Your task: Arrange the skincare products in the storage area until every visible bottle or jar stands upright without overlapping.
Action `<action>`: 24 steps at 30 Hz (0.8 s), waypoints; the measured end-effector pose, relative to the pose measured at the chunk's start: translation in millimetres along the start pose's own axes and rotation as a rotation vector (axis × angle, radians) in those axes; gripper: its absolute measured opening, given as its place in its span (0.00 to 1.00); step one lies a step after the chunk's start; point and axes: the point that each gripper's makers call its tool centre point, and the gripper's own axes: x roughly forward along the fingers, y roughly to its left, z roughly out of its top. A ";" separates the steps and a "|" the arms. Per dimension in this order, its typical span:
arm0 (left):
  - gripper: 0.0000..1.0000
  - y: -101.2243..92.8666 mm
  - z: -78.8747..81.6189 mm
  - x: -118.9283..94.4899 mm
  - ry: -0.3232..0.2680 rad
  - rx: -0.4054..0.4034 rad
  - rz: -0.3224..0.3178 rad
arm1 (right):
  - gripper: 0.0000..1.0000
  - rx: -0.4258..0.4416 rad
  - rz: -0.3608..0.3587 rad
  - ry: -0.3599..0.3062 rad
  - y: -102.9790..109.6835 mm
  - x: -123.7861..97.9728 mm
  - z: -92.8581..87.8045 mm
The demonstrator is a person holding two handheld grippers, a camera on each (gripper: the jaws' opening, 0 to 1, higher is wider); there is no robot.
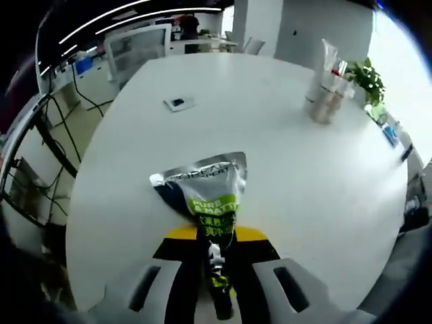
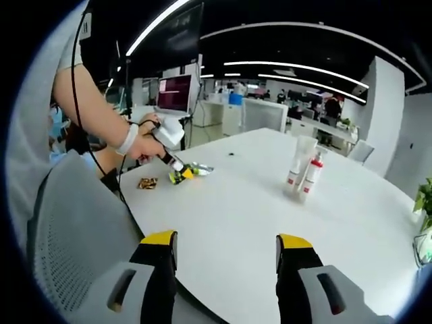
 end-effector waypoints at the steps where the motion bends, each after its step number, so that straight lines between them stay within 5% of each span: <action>1: 0.10 -5.4 4.8 -3.3 -0.024 -0.044 -0.026 | 0.55 0.007 0.000 0.007 -0.5 0.2 -1.3; 7: 0.09 -32.5 25.3 -31.6 -0.137 -0.158 -0.125 | 0.55 0.022 0.011 0.016 0.6 0.8 -3.6; 16: 0.09 -102.4 39.9 -107.8 -0.278 -0.089 -0.317 | 0.53 0.186 0.112 0.022 7.0 1.3 4.8; 21: 0.09 -129.5 30.5 -146.5 -0.324 -0.082 -0.397 | 0.54 0.421 0.185 -0.151 8.9 0.5 59.6; 24: 0.09 -145.6 20.0 -161.7 -0.318 -0.017 -0.427 | 0.52 0.580 0.331 -0.233 31.5 5.7 83.2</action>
